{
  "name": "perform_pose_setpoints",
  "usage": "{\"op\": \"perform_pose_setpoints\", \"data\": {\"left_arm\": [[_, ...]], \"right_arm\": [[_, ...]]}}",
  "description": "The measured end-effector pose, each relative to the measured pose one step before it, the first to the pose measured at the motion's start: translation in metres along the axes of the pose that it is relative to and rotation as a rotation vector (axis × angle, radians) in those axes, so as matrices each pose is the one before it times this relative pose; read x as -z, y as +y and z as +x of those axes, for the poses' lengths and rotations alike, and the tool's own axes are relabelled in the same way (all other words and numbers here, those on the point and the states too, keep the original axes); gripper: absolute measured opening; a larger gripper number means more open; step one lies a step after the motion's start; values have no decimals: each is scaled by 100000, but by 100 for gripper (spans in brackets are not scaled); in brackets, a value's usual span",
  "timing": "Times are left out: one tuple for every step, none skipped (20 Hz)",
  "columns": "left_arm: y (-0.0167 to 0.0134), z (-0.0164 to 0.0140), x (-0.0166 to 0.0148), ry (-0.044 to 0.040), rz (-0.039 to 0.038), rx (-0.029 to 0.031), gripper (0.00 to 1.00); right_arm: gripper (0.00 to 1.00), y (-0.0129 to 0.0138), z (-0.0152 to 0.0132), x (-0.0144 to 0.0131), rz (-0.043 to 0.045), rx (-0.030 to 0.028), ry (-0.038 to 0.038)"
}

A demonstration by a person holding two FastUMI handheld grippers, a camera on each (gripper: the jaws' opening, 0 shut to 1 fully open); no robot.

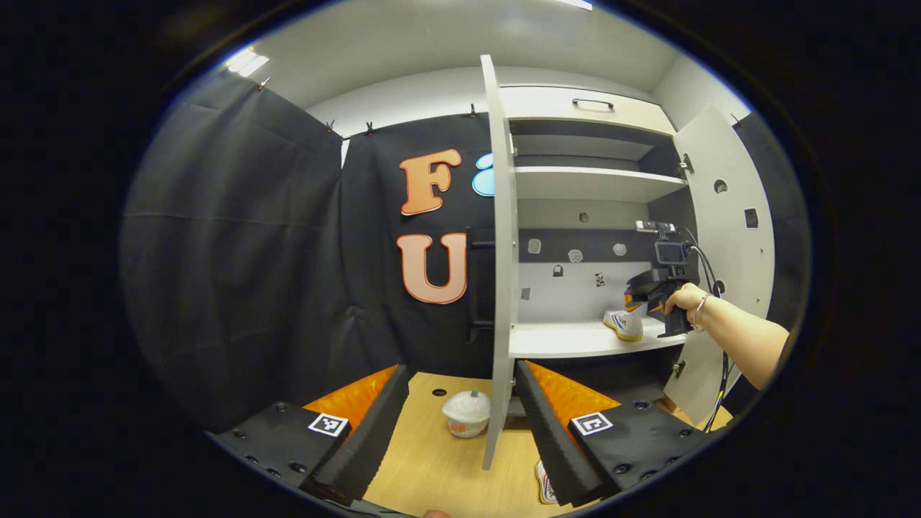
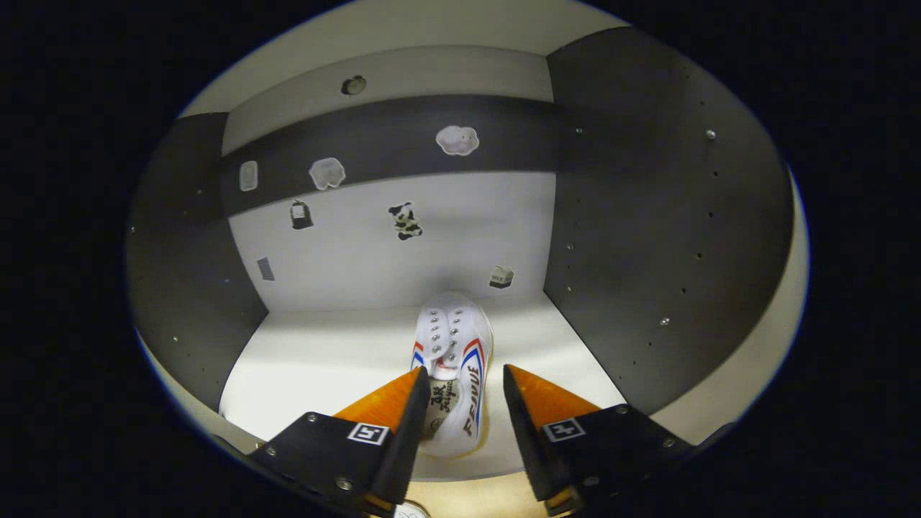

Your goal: Grab one shoe with the right hand and put it into the shoe cabinet, grab the other shoe with the left hand and put it into the shoe cabinet; then close the right door with the right hand and the left door with the left hand.

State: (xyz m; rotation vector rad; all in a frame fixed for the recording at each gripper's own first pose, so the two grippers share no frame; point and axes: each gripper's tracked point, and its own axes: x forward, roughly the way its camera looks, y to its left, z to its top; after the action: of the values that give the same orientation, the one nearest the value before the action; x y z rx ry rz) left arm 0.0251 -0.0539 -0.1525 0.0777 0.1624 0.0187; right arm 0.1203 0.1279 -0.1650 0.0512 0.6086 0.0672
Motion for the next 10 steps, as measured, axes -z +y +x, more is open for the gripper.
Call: {"op": "perform_pose_setpoints", "data": {"left_arm": [[-789,-12,522,807,-431,2430,96],[-829,-56,550,848,125,2383,96],[-701,-101,511,876,499,2296,96],[-649,-19,702,1082,653,2315,98],[-751,-74,867,1305,401,2412,97],[-680,-47,1047,1706,79,2327,96],[-595,-39,1128,2026,255,1908,96],[-587,102,1313,2013,506,1706,98],[-809,-44,1652,2528,573,1507,97],[-844,172,1918,3427,322,2127,97]], "right_arm": [[80,743,-1875,144,-184,-2713,-2860],[87,577,-2017,496,-810,-2412,-2007],[94,355,-2114,203,-1260,-861,-3416],[94,323,-2069,172,-1826,-1194,-3410],[94,471,-2368,269,-991,-1123,-2955],[94,275,-2220,170,200,-1404,-3008],[94,253,-2111,152,479,-1804,-2398],[94,152,-1958,304,369,-1801,-1508],[94,-4,-1898,451,30,-1464,-1031],[94,-164,-1828,461,-573,-941,-646]]}}
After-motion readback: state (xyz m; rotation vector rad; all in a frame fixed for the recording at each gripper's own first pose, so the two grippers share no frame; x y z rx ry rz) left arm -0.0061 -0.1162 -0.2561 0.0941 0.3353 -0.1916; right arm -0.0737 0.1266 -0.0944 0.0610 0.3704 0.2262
